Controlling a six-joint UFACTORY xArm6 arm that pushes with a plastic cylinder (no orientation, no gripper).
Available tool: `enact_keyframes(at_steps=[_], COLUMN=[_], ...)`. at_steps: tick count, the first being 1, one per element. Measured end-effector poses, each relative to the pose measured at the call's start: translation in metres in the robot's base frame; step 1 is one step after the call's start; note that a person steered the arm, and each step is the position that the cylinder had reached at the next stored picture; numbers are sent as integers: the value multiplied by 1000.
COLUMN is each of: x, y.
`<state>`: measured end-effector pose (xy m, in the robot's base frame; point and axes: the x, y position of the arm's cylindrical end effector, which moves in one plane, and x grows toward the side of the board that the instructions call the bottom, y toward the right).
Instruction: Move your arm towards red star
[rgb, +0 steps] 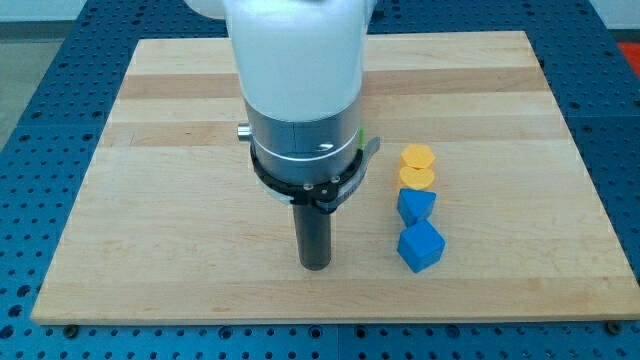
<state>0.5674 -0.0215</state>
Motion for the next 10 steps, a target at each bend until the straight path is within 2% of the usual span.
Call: enact_keyframes(at_steps=[1,3,8,10], x=[0,-46,-151,-224], y=[0,1,82,83])
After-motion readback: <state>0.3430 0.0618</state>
